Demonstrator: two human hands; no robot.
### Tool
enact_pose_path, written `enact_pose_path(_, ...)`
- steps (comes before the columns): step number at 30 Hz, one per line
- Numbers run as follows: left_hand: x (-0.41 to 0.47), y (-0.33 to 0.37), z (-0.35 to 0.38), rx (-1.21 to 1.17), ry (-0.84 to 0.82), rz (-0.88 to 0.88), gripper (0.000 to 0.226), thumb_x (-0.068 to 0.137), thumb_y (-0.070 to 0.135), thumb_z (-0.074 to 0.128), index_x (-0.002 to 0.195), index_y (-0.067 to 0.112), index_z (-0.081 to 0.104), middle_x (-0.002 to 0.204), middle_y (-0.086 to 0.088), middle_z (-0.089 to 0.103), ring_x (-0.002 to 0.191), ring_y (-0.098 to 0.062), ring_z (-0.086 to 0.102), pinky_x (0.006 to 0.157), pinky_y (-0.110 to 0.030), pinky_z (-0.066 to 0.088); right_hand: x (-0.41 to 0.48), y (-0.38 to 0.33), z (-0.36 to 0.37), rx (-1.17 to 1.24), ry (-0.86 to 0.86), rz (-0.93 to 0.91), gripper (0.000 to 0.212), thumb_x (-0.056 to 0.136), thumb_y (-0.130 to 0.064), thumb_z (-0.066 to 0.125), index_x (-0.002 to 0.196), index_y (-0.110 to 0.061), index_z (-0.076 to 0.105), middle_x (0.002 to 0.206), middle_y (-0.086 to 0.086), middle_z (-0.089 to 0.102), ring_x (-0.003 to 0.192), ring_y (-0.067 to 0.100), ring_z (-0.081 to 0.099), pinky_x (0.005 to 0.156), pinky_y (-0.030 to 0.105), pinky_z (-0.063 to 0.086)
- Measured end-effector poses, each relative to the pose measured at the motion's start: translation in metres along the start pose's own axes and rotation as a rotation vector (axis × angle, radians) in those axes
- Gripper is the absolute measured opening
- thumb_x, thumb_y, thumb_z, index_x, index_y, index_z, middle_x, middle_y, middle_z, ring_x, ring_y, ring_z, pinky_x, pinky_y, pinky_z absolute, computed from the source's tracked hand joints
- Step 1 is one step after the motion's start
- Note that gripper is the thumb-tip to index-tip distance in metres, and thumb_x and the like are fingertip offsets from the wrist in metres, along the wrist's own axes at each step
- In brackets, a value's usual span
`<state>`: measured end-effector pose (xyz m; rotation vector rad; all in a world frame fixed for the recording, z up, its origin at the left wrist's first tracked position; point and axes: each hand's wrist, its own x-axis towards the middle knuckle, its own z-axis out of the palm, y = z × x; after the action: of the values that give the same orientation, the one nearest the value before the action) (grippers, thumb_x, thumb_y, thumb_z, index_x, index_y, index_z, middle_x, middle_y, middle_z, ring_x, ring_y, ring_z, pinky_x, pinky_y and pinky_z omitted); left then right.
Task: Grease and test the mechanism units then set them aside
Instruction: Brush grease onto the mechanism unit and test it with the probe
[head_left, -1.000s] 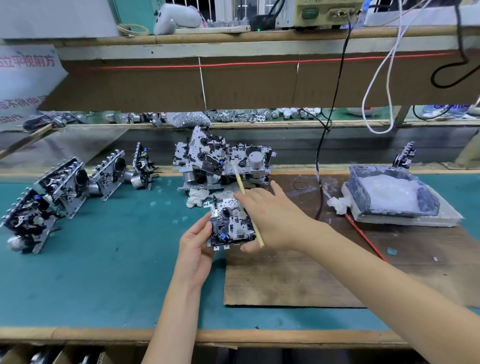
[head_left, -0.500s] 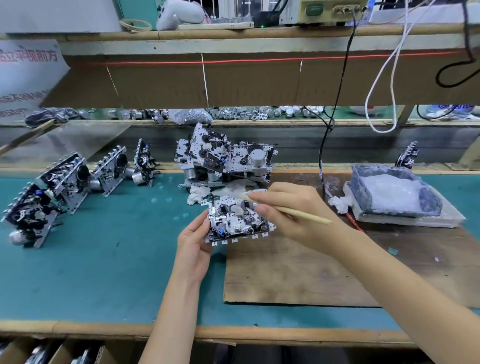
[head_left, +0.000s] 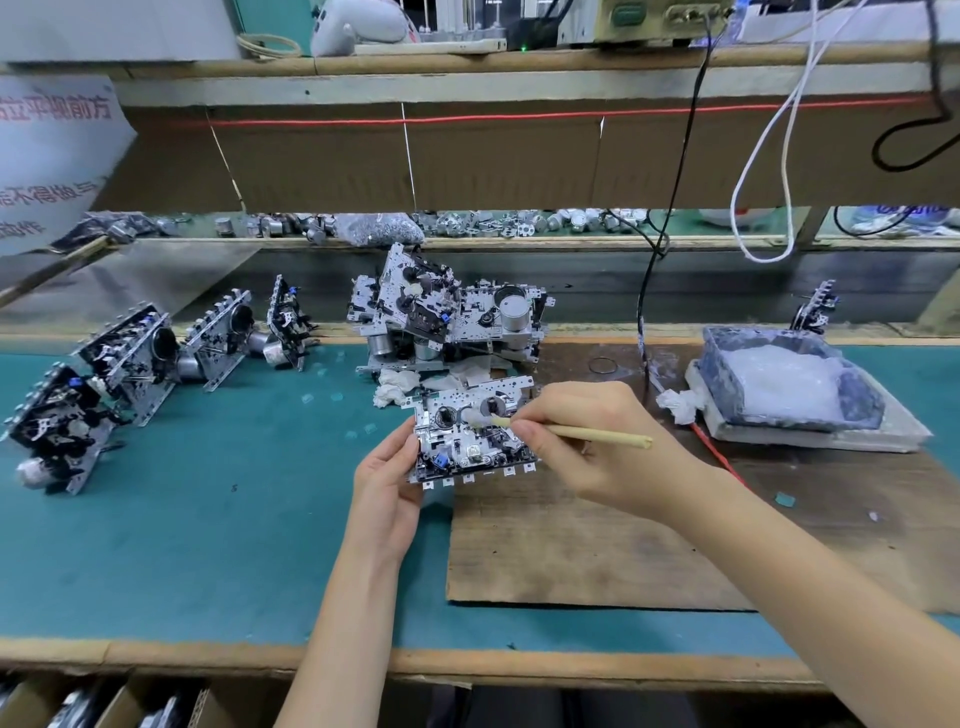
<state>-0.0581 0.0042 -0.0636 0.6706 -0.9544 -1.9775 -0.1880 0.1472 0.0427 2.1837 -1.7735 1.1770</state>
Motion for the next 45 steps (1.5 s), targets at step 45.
enact_pose_path(45,0.003,-0.002,-0.002,-0.019,-0.012,-0.017,0.052,0.096,0.000,0.040,0.072,0.025,0.078,0.078,0.005,0.074,0.069,-0.005,0.070,0.064,-0.019,0.057,-0.071,0.050,-0.035,-0.956,-0.627,0.959,0.029,0.091,-0.011,0.048,0.120,-0.013,0.052,0.131,0.014,0.034,0.121,0.031,0.036,0.095,0.036,0.034)
